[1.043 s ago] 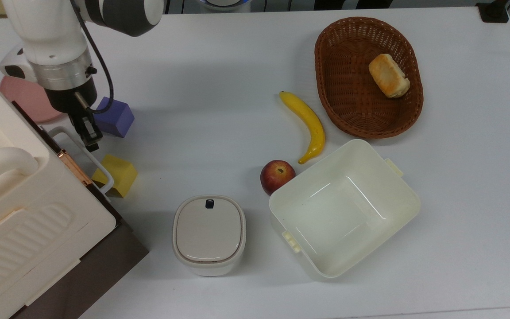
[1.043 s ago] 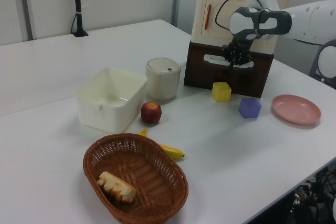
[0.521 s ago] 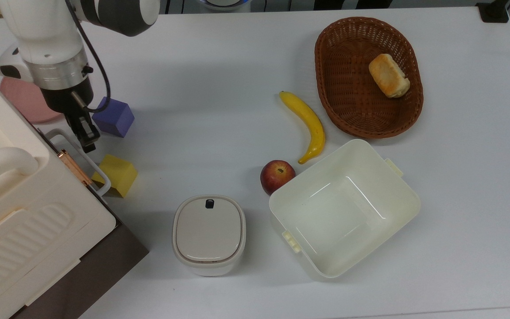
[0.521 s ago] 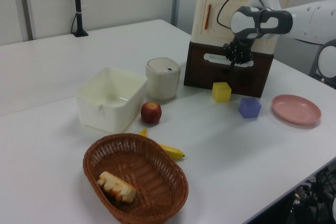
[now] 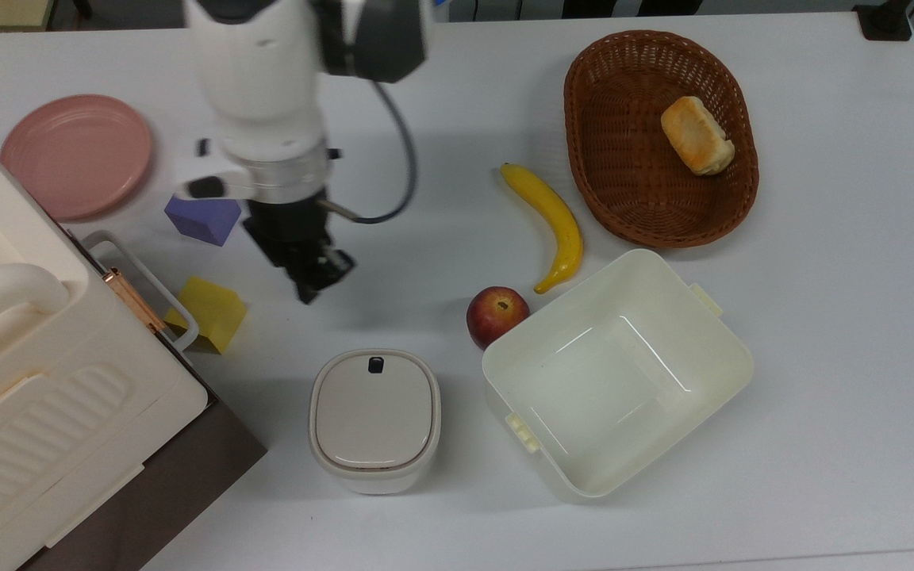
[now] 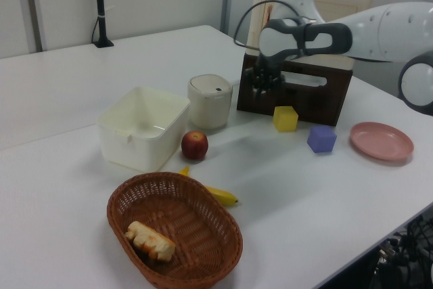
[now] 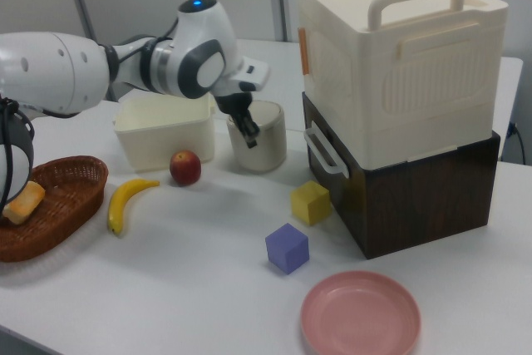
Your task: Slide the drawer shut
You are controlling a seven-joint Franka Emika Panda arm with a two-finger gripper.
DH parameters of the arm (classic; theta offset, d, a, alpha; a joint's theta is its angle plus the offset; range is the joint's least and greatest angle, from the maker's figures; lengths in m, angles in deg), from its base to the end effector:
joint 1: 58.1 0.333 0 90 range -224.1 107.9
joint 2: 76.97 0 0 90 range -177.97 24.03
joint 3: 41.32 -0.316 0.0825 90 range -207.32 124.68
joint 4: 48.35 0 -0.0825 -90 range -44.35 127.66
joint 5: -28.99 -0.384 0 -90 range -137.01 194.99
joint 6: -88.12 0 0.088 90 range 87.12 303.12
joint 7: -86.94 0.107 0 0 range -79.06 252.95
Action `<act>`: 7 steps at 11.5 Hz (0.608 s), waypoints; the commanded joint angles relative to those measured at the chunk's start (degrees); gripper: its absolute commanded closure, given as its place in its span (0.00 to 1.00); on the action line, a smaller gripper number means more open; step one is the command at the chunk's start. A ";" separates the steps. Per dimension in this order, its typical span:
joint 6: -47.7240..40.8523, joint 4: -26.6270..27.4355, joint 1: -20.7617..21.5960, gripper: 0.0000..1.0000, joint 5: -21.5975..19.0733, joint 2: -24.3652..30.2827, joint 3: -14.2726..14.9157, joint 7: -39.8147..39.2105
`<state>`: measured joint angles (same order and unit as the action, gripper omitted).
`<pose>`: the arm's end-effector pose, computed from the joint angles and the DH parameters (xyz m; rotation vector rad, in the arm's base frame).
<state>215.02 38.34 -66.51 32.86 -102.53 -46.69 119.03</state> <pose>0.7077 -0.0503 0.4333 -2.9369 0.8987 -0.3931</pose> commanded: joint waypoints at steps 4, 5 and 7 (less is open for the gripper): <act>-5.48 1.20 9.89 1.00 0.79 8.75 0.28 -8.05; -10.13 1.46 10.86 0.98 0.79 11.12 0.28 -13.84; -17.97 1.64 10.79 0.01 1.14 15.00 0.54 -20.46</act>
<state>203.77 37.54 -56.05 33.12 -93.07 -47.09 106.18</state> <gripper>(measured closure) 0.943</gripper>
